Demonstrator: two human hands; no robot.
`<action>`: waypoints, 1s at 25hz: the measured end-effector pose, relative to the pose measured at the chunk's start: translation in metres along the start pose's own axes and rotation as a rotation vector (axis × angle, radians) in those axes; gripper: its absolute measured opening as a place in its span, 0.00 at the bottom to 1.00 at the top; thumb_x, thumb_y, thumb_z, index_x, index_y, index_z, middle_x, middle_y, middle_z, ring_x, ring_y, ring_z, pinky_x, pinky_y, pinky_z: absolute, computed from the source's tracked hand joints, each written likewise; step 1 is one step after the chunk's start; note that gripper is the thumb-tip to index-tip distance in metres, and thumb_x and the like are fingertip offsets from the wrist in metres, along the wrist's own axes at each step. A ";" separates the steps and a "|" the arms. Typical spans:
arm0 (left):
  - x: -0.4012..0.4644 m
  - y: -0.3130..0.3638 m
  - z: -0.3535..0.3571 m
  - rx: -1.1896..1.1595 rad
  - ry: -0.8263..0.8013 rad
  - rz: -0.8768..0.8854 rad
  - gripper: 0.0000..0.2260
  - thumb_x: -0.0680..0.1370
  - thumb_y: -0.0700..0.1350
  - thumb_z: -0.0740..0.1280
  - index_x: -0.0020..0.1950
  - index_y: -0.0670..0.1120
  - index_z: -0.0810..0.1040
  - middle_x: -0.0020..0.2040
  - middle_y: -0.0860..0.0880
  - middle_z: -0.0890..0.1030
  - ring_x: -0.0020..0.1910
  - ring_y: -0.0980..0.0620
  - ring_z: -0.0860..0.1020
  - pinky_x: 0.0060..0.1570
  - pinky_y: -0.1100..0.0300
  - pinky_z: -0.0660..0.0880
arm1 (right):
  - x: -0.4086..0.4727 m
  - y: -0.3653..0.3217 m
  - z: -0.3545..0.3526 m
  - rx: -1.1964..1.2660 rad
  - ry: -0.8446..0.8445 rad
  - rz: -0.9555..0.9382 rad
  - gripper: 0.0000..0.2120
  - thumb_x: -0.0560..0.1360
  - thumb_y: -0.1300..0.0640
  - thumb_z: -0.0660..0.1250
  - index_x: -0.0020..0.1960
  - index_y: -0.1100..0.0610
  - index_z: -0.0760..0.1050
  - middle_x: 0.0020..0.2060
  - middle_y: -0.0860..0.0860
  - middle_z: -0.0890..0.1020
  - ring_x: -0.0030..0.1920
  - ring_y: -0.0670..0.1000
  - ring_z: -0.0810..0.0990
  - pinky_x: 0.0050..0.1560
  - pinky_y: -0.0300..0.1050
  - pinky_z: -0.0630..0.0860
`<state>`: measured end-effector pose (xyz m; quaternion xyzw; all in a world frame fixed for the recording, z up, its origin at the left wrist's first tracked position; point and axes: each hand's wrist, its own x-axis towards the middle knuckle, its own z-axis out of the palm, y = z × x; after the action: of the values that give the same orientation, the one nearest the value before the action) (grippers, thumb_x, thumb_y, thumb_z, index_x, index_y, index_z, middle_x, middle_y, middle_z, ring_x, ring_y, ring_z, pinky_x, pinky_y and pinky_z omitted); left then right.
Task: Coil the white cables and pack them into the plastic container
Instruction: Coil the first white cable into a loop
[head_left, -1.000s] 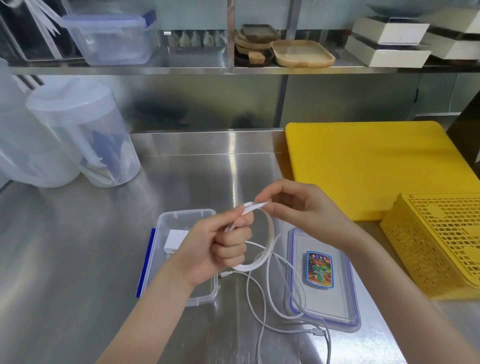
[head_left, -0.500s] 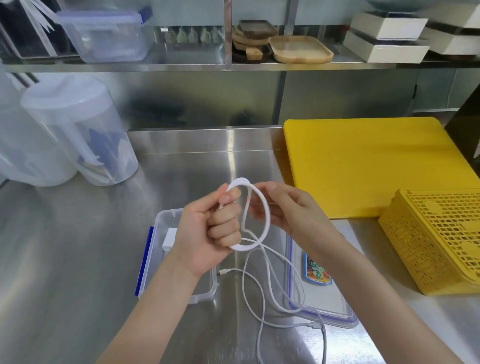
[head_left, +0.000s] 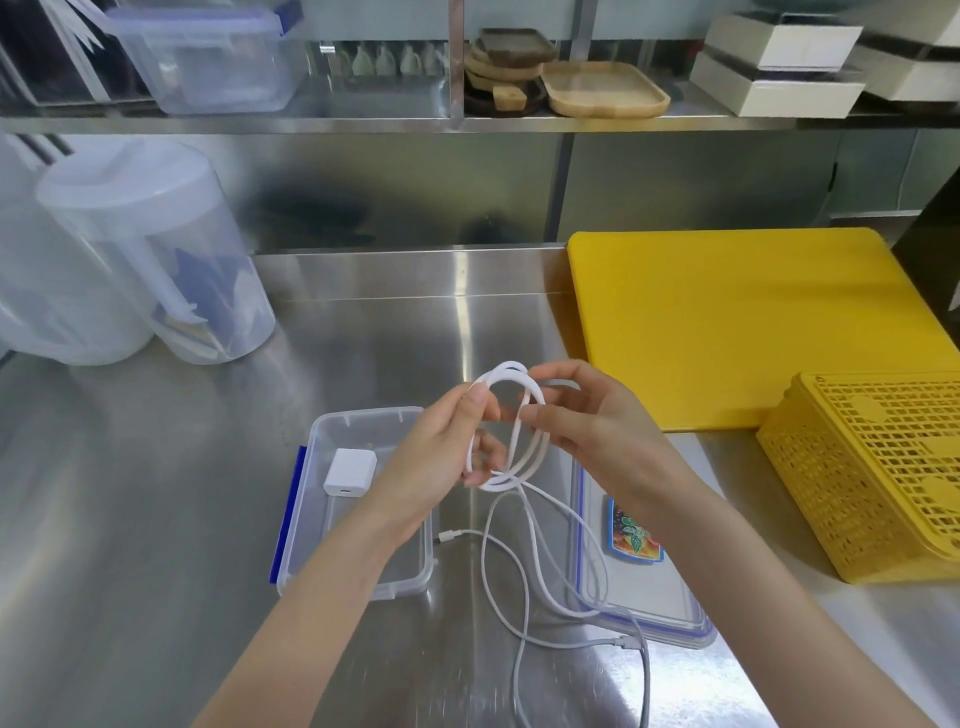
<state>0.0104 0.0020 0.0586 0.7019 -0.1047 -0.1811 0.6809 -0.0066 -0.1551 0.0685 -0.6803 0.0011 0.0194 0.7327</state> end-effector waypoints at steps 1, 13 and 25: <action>0.000 0.001 -0.001 0.006 -0.028 -0.005 0.14 0.80 0.50 0.52 0.39 0.49 0.72 0.32 0.54 0.78 0.24 0.59 0.72 0.24 0.68 0.65 | 0.001 0.000 0.000 -0.019 0.017 -0.018 0.12 0.70 0.67 0.69 0.45 0.50 0.76 0.36 0.46 0.83 0.40 0.46 0.82 0.43 0.35 0.77; 0.011 0.014 -0.010 -0.381 -0.061 0.008 0.15 0.81 0.45 0.54 0.36 0.47 0.73 0.31 0.51 0.76 0.20 0.60 0.63 0.21 0.71 0.59 | 0.019 0.013 0.009 0.292 -0.110 0.135 0.15 0.79 0.51 0.53 0.55 0.52 0.77 0.42 0.49 0.85 0.45 0.47 0.83 0.50 0.41 0.78; 0.041 0.088 -0.036 -0.622 -0.037 0.157 0.17 0.82 0.46 0.51 0.36 0.47 0.70 0.30 0.53 0.76 0.19 0.59 0.63 0.19 0.72 0.61 | 0.016 0.090 -0.010 -0.644 -0.172 0.185 0.11 0.77 0.59 0.58 0.45 0.50 0.77 0.32 0.46 0.79 0.36 0.44 0.76 0.33 0.23 0.67</action>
<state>0.0705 0.0145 0.1415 0.4464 -0.1105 -0.1639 0.8727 0.0067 -0.1578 -0.0219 -0.8695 -0.0052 0.1422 0.4730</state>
